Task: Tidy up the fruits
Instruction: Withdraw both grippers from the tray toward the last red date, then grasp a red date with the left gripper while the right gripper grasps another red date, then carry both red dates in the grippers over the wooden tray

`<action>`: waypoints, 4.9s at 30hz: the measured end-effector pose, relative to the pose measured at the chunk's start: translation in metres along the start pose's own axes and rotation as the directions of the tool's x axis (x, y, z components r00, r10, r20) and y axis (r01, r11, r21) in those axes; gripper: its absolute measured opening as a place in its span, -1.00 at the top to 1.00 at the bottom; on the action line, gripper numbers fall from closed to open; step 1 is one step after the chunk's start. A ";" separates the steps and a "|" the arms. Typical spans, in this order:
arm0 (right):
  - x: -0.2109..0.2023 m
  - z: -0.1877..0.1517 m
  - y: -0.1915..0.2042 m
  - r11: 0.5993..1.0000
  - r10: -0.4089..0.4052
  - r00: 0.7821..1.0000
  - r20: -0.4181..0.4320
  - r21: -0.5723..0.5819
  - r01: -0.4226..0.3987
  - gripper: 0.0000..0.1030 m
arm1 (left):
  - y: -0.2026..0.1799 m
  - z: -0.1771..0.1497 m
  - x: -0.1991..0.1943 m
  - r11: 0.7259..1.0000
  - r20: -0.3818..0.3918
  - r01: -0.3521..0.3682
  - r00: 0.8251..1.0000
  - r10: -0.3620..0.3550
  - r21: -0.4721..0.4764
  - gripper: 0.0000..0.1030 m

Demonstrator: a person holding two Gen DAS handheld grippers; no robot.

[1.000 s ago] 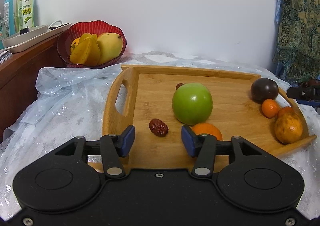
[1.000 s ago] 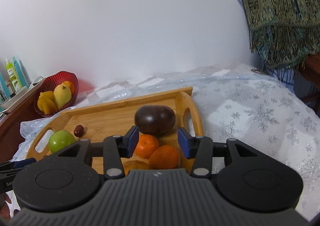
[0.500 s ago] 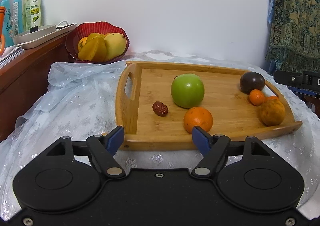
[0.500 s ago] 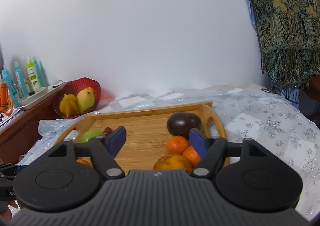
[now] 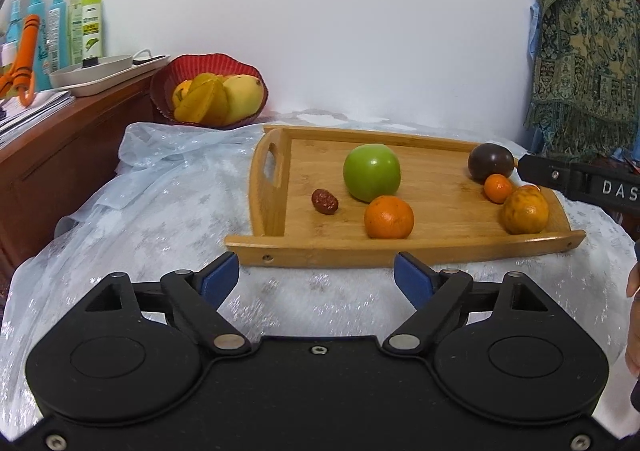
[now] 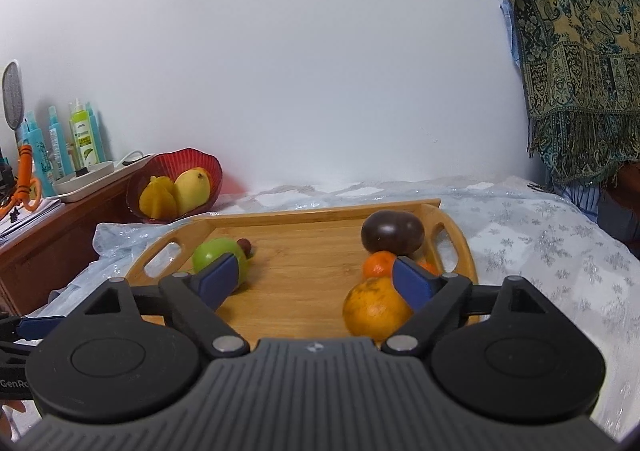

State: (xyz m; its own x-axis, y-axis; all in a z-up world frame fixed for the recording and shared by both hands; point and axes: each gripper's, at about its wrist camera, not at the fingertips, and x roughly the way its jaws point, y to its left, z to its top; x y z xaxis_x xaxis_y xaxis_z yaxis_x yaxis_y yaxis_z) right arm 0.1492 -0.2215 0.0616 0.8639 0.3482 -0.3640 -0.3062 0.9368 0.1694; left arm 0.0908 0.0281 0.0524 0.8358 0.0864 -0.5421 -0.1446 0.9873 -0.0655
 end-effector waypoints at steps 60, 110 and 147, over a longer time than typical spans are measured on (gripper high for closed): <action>-0.013 -0.091 0.084 0.914 0.187 0.968 -0.169 -0.331 -0.235 0.35 | 0.009 -0.052 -0.002 0.999 -0.056 0.043 0.998 -0.041 0.029 0.63; -0.012 -0.089 0.079 0.931 0.194 0.969 -0.152 -0.282 -0.231 0.57 | -0.003 -0.050 -0.003 0.996 -0.037 0.022 0.999 -0.019 0.088 0.63; 0.018 -0.004 0.027 0.993 -0.009 0.999 -0.043 -0.117 0.004 0.57 | -0.027 0.051 0.032 0.992 0.041 0.088 0.995 -0.092 0.090 0.63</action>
State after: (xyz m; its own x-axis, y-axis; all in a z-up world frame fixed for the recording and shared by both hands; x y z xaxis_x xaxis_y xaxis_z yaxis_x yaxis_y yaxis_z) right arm 0.1547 -0.1901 0.0563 0.8485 0.3409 -0.4047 -0.3476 0.9358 0.0594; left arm 0.1483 0.0114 0.0799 0.8666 0.0008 -0.4990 -0.0224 0.9990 -0.0374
